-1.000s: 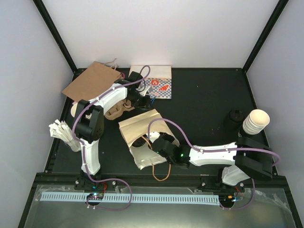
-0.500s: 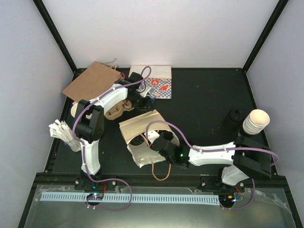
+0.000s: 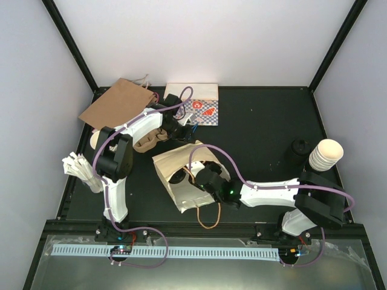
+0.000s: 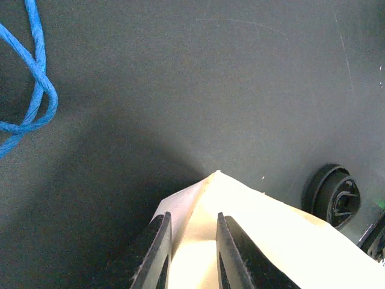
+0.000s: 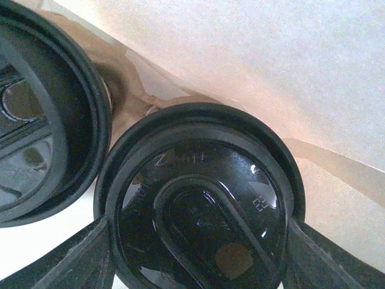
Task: Pack the takeout coffee
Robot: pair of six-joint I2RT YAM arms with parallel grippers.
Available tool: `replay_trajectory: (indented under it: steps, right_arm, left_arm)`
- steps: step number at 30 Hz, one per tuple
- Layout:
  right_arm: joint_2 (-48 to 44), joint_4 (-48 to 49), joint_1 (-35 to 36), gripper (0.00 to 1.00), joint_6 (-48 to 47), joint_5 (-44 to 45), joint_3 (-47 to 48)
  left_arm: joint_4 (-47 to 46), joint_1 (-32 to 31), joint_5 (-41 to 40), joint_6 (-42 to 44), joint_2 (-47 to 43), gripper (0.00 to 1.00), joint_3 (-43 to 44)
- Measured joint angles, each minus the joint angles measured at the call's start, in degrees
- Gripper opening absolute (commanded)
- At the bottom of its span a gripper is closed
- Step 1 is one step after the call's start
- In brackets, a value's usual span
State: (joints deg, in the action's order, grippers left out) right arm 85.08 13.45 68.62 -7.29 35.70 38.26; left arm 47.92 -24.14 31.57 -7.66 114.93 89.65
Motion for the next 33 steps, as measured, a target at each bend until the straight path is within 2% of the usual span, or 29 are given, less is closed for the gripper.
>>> replay_trajectory:
  steps: [23, 33]
  right_arm:
    - [2.8, 0.6, -1.2, 0.31, 7.6, -1.4, 0.4]
    - [0.5, -12.0, -1.5, 0.32, 9.1, -3.0, 5.2]
  left_arm:
    - [-0.2, 0.0, 0.0, 0.2, 0.7, 0.22, -0.1]
    - [0.4, -0.9, 0.2, 0.3, 0.7, 0.22, -0.1]
